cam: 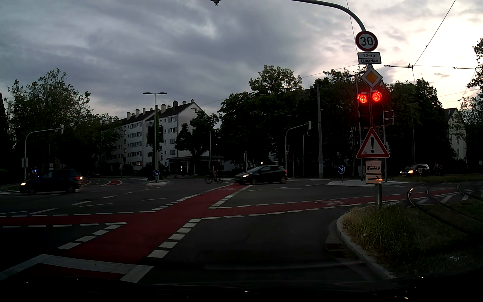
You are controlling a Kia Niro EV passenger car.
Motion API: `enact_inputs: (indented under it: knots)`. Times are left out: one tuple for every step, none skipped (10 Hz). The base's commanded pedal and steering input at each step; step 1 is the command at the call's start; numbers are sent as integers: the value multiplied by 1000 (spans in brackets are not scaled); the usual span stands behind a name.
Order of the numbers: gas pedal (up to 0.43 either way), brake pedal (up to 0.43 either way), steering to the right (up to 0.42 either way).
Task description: Follow the waypoints while adhering to traffic rules and regulations
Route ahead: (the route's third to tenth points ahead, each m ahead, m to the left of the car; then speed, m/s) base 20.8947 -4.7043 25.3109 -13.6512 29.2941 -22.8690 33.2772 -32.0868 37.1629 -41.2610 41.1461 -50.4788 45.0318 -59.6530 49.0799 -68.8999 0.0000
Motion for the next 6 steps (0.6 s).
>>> enact_inputs:
  knots:
    - [0, 250, -52]
    - [0, 250, -52]
    - [0, 244, -52]
    - [0, 250, -53]
    - [0, 250, -52]
    - [0, 250, -53]
